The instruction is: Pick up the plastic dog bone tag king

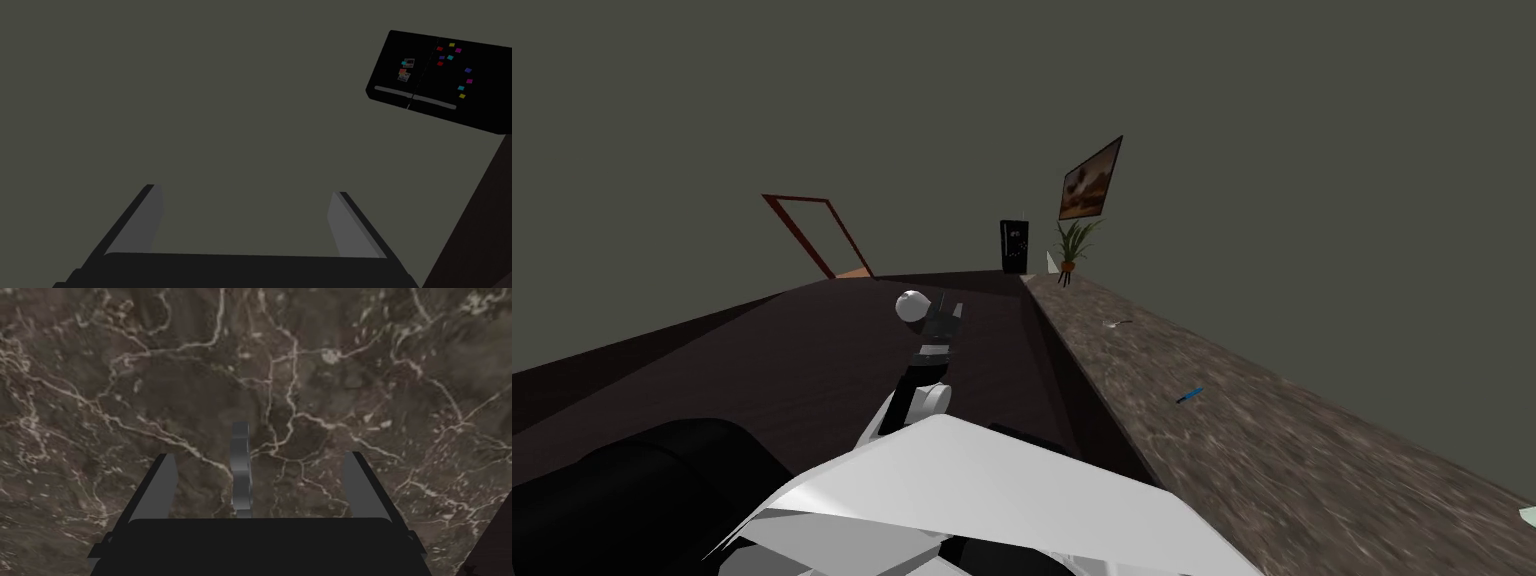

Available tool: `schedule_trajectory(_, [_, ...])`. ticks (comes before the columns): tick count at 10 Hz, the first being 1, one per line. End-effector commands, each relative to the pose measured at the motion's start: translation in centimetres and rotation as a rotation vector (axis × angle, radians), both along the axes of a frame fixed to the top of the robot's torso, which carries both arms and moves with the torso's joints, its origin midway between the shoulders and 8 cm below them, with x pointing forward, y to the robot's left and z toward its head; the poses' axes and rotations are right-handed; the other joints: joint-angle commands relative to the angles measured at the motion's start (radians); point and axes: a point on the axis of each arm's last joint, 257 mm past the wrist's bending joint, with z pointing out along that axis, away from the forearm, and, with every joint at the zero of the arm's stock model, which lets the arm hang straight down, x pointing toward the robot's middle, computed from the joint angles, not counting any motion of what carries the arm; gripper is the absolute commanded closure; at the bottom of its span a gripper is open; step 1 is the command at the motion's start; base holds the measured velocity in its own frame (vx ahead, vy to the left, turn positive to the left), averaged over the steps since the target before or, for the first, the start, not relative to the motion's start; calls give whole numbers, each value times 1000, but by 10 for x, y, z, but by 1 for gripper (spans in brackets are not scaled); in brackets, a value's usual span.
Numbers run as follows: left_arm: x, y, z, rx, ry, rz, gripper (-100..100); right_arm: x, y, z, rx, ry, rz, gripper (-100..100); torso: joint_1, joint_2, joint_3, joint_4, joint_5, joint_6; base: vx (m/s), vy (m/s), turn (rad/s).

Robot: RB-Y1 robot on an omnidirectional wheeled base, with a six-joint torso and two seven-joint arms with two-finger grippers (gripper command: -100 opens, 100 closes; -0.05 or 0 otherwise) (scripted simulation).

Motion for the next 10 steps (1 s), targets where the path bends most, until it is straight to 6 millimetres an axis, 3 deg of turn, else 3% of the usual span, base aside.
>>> schedule_trajectory(1, [0, 0, 0, 0, 0, 0, 0, -7, 2, -10, 0, -4, -8, -100, 0, 0, 0, 0, 0, 0, 2, -12, 63])
schedule_trajectory(3, [0, 0, 0, 0, 0, 0, 0, -16, 5, -22, -1, -9, -17, -100, 0, 2, 1, 1, 0, 0, -4, -15, 54])
schedule_trajectory(4, [0, 0, 0, 0, 0, 0, 0, -10, 3, -18, 0, -8, -13, -100, 0, 2, 1, 1, 0, 0, -2, -8, 9])
schedule_trajectory(5, [0, 0, 0, 0, 0, 0, 0, -11, 3, -19, -1, -8, -14, 100, 1, 2, 1, 1, 0, 0, 0, 0, 0])
schedule_trajectory(9, [0, 0, 0, 0, 0, 0, 0, -7, 0, -17, -10, -15, -10, 100, -1, 0, -1, -2, -2, 1, 0, -1, 4])
schedule_trajectory(10, [0, 0, 0, 0, 0, 0, 0, -7, 0, -17, -11, -15, -10, 0, -1, 0, -1, -2, -3, 1, 0, 0, 0])
